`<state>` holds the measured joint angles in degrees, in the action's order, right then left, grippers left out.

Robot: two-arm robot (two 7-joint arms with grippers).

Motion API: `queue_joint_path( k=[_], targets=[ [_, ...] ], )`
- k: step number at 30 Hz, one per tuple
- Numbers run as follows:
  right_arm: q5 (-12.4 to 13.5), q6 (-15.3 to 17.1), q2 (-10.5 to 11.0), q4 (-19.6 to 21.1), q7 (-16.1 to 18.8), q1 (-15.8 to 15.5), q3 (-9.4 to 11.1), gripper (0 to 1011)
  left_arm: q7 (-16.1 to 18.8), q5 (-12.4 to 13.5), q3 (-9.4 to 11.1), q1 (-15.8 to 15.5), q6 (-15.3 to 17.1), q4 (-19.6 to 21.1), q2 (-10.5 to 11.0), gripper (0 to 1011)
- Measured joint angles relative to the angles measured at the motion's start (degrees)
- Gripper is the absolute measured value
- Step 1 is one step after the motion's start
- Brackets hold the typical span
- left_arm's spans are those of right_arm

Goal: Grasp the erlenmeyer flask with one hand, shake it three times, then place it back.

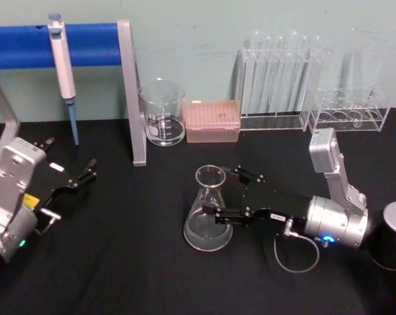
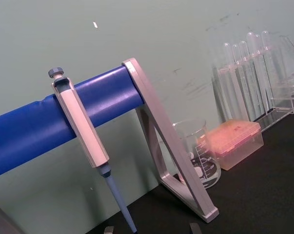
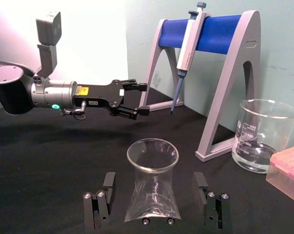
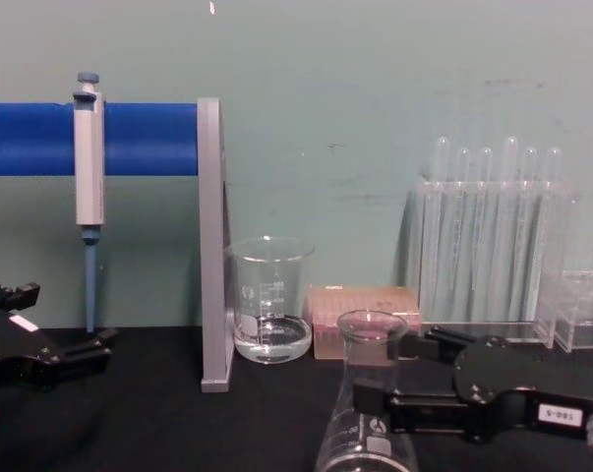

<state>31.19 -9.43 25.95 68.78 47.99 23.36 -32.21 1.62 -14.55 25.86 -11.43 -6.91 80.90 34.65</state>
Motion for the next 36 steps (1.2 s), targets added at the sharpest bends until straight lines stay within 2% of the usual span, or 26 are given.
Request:
queue_joint_path(
  k=[14, 36],
  targets=[
    [-0.4, -0.4, -1.2, -2.1, 0.3, 1.7, -1.0, 1000, 0.0, 0.0, 0.0, 0.0, 0.0, 0.0, 0.0, 1001],
    [-1.3, -1.0, -2.1, -3.6, 0.9, 3.2, -1.7, 1000, 0.0, 0.0, 0.0, 0.0, 0.0, 0.0, 0.0, 1002]
  ],
)
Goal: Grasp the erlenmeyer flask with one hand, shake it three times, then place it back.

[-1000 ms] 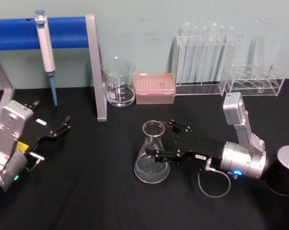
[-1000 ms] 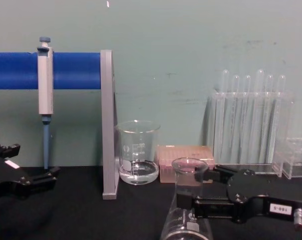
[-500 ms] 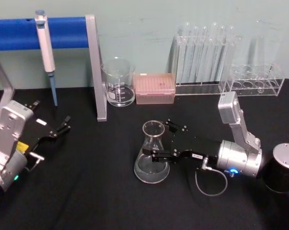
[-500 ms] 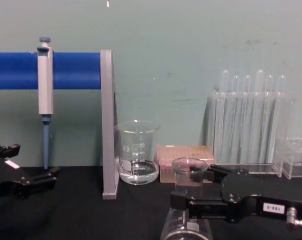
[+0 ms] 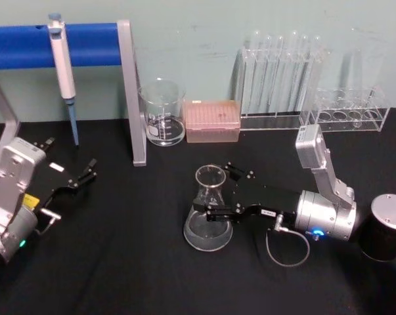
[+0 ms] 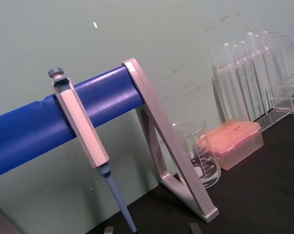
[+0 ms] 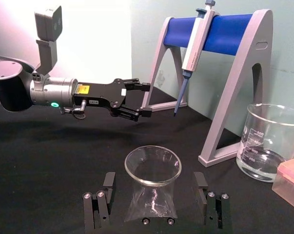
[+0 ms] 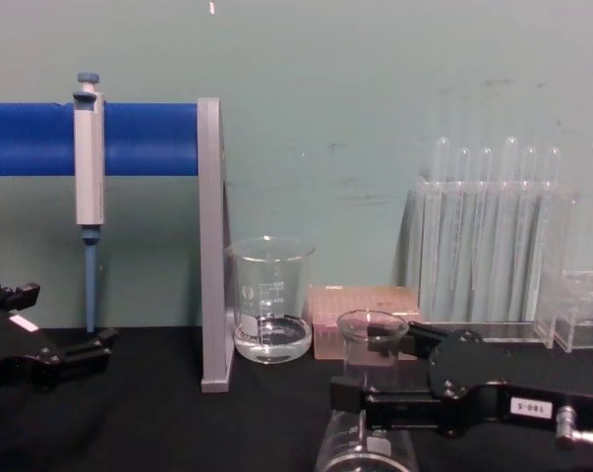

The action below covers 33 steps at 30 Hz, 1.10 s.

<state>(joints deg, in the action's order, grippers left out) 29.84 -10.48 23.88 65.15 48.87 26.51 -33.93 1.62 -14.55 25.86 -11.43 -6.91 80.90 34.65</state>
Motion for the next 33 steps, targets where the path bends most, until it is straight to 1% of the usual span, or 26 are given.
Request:
queue_joint_path(
  k=[11, 33],
  targets=[
    [-0.7, -0.1, 0.0, -0.1, -0.2, 0.3, -0.2, 1000, 0.0, 0.0, 0.0, 0.0, 0.0, 0.0, 0.0, 1001],
    [-0.6, 0.0, 0.0, -0.1, -0.2, 0.2, -0.2, 1000, 0.0, 0.0, 0.0, 0.0, 0.0, 0.0, 0.0, 1001]
  ],
)
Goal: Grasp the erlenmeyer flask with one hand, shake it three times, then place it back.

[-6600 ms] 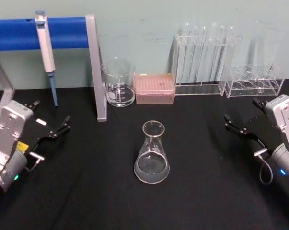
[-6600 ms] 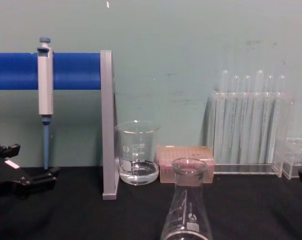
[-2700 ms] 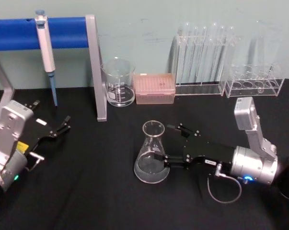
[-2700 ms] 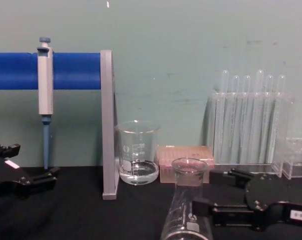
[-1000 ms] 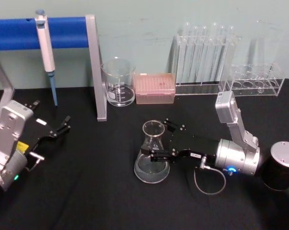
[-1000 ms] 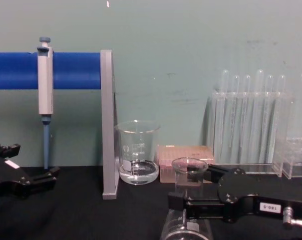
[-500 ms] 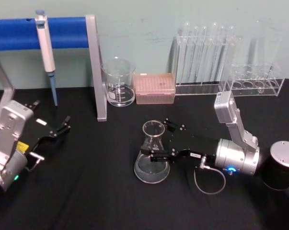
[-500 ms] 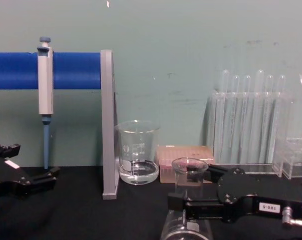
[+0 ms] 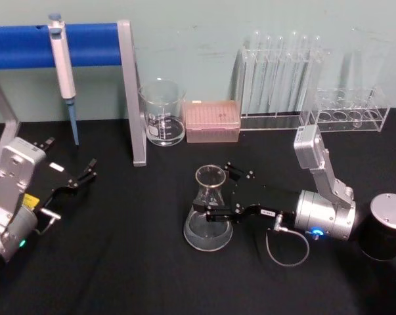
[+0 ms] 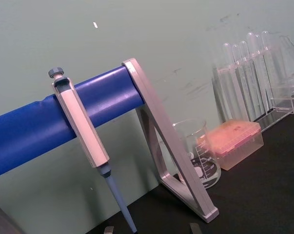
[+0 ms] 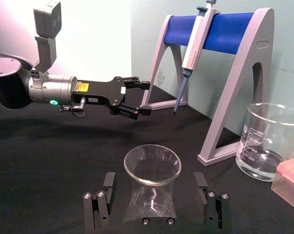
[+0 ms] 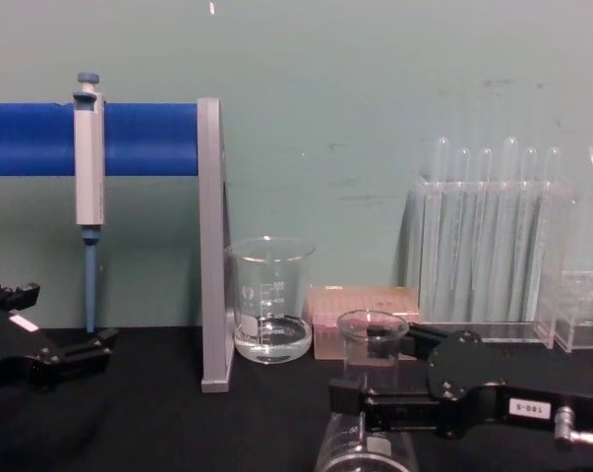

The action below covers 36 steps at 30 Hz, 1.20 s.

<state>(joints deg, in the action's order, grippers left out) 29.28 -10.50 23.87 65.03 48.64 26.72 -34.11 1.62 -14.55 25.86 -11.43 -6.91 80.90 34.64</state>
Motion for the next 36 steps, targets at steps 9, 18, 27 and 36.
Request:
queue_joint_path(
  k=[9, 18, 27, 36],
  targets=[
    [0.0, 0.0, 0.0, 0.0, 0.0, 0.0, 0.0, 1000, 0.0, 0.0, 0.0, 0.0, 0.0, 0.0, 0.0, 1001],
    [0.1, 0.0, 0.0, 0.0, 0.0, 0.0, 0.0, 827, 0.0, 0.0, 0.0, 0.0, 0.0, 0.0, 0.0, 1001],
    [0.1, 0.0, 0.0, 0.0, 0.0, 0.0, 0.0, 565, 0.0, 0.0, 0.0, 0.0, 0.0, 0.0, 0.0, 1001],
    [0.1, 0.0, 0.0, 0.0, 0.0, 0.0, 0.0, 450, 0.0, 0.0, 0.0, 0.0, 0.0, 0.0, 0.0, 1001]
  ],
)
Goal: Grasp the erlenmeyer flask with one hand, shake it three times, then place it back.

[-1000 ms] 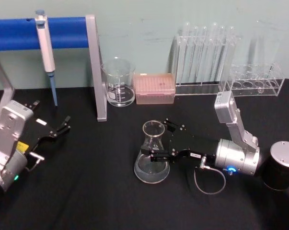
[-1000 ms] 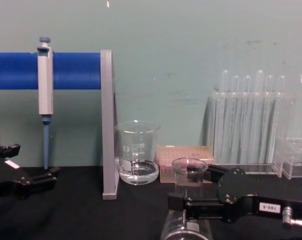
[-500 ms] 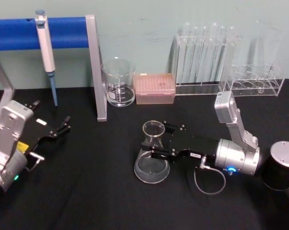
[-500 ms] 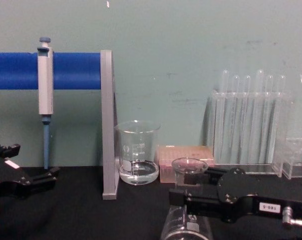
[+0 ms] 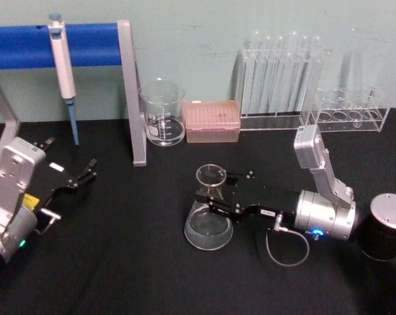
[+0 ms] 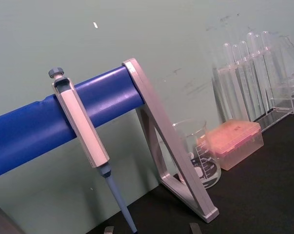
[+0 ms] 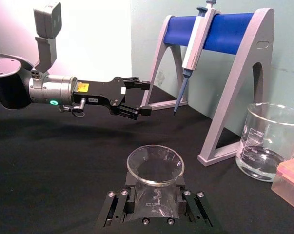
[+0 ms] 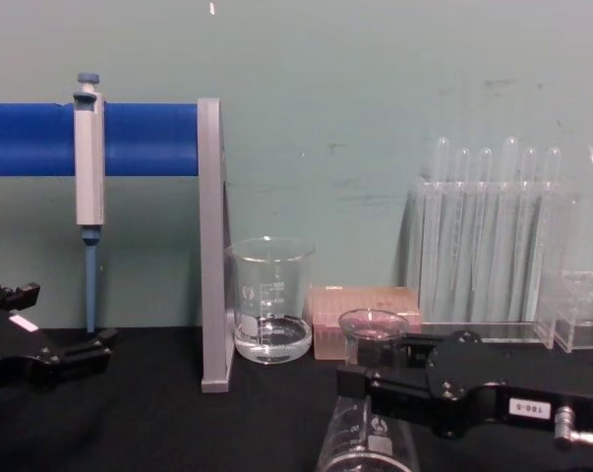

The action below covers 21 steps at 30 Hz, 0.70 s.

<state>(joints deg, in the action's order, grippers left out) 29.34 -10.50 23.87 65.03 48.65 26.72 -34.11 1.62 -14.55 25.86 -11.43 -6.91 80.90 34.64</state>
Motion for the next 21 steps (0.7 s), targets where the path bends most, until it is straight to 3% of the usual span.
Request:
queue_joint_path(
  k=[21],
  targets=[
    [0.1, 0.0, 0.1, 0.2, -0.3, -0.3, 0.3, 450, 0.0, 0.0, 0.0, 0.0, 0.0, 0.0, 0.0, 1001]
  ],
)
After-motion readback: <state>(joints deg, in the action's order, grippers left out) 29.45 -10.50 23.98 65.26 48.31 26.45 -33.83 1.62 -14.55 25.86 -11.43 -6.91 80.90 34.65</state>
